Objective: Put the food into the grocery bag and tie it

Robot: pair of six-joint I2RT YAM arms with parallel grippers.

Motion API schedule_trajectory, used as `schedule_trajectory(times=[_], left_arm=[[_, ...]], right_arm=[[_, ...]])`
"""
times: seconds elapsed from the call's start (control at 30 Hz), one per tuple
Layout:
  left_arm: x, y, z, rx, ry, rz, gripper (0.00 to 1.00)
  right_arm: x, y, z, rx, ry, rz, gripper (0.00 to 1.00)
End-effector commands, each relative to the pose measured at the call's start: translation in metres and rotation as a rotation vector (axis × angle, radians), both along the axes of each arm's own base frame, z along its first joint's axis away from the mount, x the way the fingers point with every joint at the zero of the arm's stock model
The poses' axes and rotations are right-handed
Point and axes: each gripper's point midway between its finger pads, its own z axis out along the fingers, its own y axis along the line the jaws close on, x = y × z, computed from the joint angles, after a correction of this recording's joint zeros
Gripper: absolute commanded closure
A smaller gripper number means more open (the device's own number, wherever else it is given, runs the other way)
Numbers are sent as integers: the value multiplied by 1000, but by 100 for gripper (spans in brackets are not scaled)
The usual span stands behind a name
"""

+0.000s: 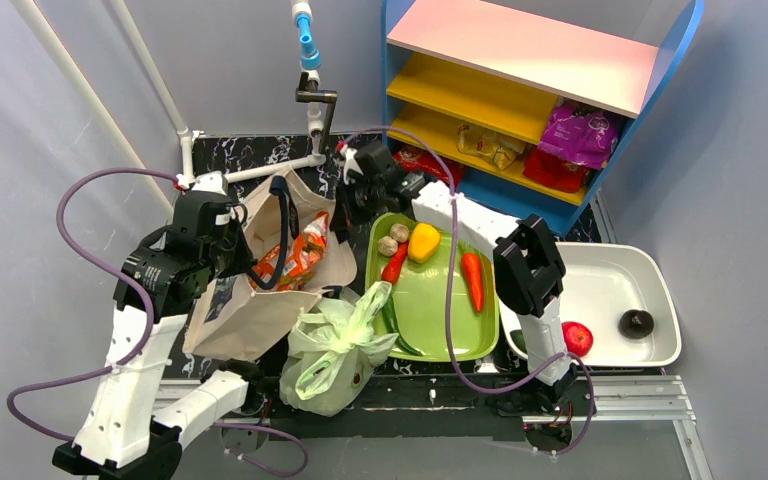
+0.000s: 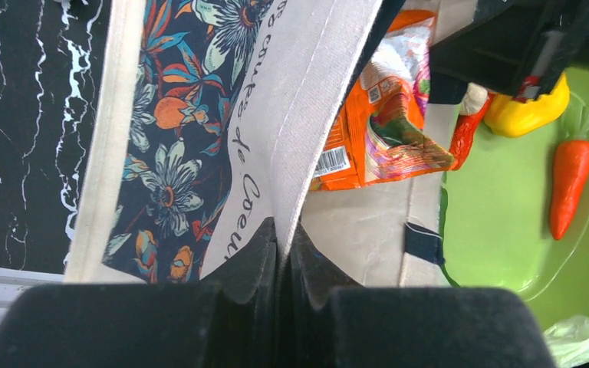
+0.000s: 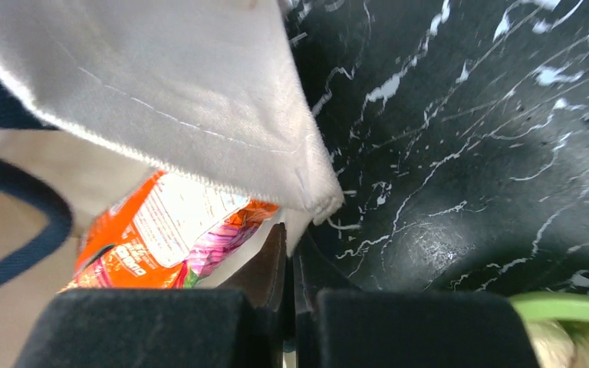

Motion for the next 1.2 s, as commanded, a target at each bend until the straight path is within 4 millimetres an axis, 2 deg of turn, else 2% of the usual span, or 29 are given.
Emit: schedule_trajectory(times=[0.0,0.1,0.3,0.37,0.43,0.47,0.57,0.67,0.77,1.03,1.17], left_arm=[[12,4,34,-16,-116,36,100],[16,8,30,13,-102,58,100],[29,11,20,50,-92,80,100],[33,22,13,81,-77,135,95],[38,29,6,89,-57,170,89],[41,30,0,96,-49,171,82],[51,24,-8,93,-60,134,50],[56,20,-15,93,-40,124,35],[61,20,-25,100,-22,133,34],[85,19,-30,144,-54,110,34],[90,23,-40,170,-32,140,34]], right_arm=[[0,-15,97,0,-78,-52,99],[5,-25,120,-29,-50,-122,99],[2,-53,144,-48,119,-200,99],[1,-58,150,-38,137,-208,99],[0,-62,147,-41,143,-218,99],[0,-63,146,-39,147,-223,99],[-2,-61,142,-28,180,-222,99],[-4,-55,151,-1,207,-212,99],[-3,-50,158,33,206,-197,99],[-3,-48,151,35,201,-183,99],[9,-44,152,55,109,-161,99]])
